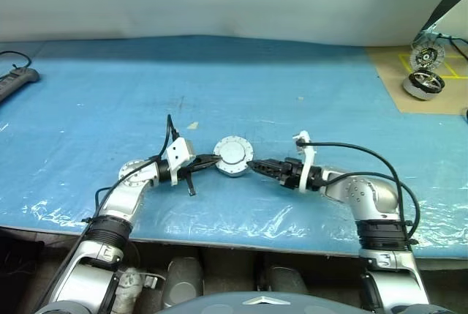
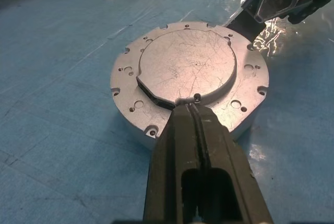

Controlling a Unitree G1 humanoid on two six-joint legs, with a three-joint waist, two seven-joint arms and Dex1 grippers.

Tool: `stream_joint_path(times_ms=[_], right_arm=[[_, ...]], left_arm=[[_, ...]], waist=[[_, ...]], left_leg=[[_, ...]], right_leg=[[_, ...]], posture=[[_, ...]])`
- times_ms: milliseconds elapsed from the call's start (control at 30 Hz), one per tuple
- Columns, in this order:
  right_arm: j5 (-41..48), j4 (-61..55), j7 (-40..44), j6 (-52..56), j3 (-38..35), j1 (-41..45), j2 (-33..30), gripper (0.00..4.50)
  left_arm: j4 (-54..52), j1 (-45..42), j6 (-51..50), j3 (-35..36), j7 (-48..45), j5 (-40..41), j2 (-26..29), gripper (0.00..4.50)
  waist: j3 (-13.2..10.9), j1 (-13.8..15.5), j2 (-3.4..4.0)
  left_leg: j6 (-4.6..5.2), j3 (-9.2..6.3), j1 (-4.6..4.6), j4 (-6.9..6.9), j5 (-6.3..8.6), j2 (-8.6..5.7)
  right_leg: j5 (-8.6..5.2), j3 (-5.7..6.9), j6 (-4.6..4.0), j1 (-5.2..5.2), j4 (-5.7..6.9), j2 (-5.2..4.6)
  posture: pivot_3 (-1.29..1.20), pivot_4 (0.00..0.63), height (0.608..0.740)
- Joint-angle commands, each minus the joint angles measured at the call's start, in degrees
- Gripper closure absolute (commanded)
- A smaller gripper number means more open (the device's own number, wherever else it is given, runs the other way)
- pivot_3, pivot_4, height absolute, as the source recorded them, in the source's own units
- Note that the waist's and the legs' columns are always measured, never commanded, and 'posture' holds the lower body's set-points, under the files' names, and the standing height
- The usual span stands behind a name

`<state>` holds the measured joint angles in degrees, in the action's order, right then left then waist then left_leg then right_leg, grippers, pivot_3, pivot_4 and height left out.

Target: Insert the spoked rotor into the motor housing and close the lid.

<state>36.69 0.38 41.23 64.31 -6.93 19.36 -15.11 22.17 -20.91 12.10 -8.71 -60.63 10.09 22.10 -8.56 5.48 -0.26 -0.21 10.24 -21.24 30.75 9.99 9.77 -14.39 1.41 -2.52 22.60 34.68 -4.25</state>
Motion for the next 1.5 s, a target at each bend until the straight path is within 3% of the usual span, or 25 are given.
stream_joint_path(times_ms=[33,200,300,500,600,900,1000,1167,1267,1467,1500], right_arm=[[1.27,0.77,-0.91,-0.15,-0.12,0.99,0.60,0.02],[0.90,3.72,-2.81,-2.29,-0.95,2.34,2.64,0.02],[1.16,4.82,-2.78,-3.32,-1.12,2.50,2.93,0.57],[2.40,3.71,-2.56,-3.74,-0.53,1.95,3.09,2.67],[2.67,2.93,-2.32,-3.83,0.70,1.39,2.99,3.38],[3.00,3.28,-3.48,-3.74,0.88,2.07,3.74,3.40],[3.68,3.75,-4.36,-2.59,0.06,2.25,4.07,3.40],[7.93,7.68,-8.67,1.61,-6.17,4.46,6.64,3.40],[15.43,11.05,-12.90,3.77,-15.27,7.21,10.29,3.40],[24.99,10.38,-21.78,4.73,-24.84,10.96,15.57,3.40],[26.16,9.91,-22.95,4.67,-25.40,11.60,16.30,3.40]], left_arm=[[2.39,0.60,-0.02,-1.07,-0.39,-1.55,0.43,4.50],[3.30,0.64,0.95,-1.05,-0.39,-1.74,0.39,4.50],[3.63,0.58,1.22,-1.05,-0.48,-1.71,0.42,4.50],[5.75,0.20,2.41,-0.66,-0.84,-1.72,0.65,4.50],[8.00,-0.09,4.03,-0.57,-1.02,-1.99,0.41,4.50],[10.79,-0.78,5.50,1.23,-2.45,0.74,-0.74,4.50],[2.84,0.40,-7.46,4.17,-7.82,10.86,-0.08,4.50],[-3.16,-0.27,-17.73,8.65,-9.19,17.57,2.61,4.50],[-5.51,-2.34,-28.13,13.48,-4.34,23.52,3.12,4.50],[-8.21,-4.89,-41.13,20.82,8.08,31.54,-1.18,4.50],[-7.55,-5.52,-41.76,22.26,9.95,32.37,-2.10,4.32]], waist=[[0.00,0.03,-0.01],[0.00,-0.02,0.00],[0.00,0.01,0.00],[0.00,0.01,0.00],[-0.01,0.09,0.00],[-0.01,0.04,0.00],[-0.02,-0.06,-0.01],[-0.07,-0.29,-0.04],[-0.24,-0.22,-0.10],[-0.73,-0.03,0.02],[-0.76,-0.06,0.05]], left_leg=[[-0.02,0.00,-0.02,0.00,-0.01,0.00],[-0.06,0.00,-0.02,-0.03,-0.03,0.01],[-0.07,0.00,-0.02,-0.02,-0.03,0.00],[-0.07,0.01,-0.01,-0.04,-0.04,0.00],[-0.06,0.01,0.01,-0.04,-0.03,0.00],[-0.04,0.00,0.15,-0.04,-0.02,0.01],[-0.06,0.01,0.11,-0.04,-0.03,0.01],[-0.18,0.04,-0.45,-0.08,-0.11,0.08],[-0.21,0.03,-0.59,-0.09,-0.11,0.08],[-0.21,0.02,-0.81,0.02,-0.12,0.07],[-0.21,0.02,-0.85,0.02,-0.12,0.08]], right_leg=[[0.00,0.00,0.00,0.00,-0.01,0.00],[0.00,0.01,-0.01,0.03,0.01,0.00],[0.00,0.01,-0.01,0.01,0.00,0.00],[0.00,0.01,-0.01,0.02,0.00,0.00],[0.00,0.01,-0.01,-0.02,0.00,-0.01],[-0.01,0.01,0.01,-0.12,0.00,-0.02],[0.00,0.01,0.01,-0.06,0.01,-0.02],[0.02,0.06,-0.19,0.61,0.10,0.06],[0.01,0.15,-0.22,0.70,0.13,0.06],[0.01,0.22,-0.25,0.78,0.11,0.04],[0.01,0.22,-0.25,0.82,0.12,0.04]], posture=[[0.00,0.150,0.740],[0.00,0.150,0.740],[0.00,0.150,0.740],[0.00,0.150,0.740],[0.00,0.150,0.740],[0.00,0.150,0.740],[0.00,0.150,0.740],[0.00,0.150,0.740],[0.00,0.150,0.740],[0.00,0.150,0.740],[0.00,0.150,0.740]])
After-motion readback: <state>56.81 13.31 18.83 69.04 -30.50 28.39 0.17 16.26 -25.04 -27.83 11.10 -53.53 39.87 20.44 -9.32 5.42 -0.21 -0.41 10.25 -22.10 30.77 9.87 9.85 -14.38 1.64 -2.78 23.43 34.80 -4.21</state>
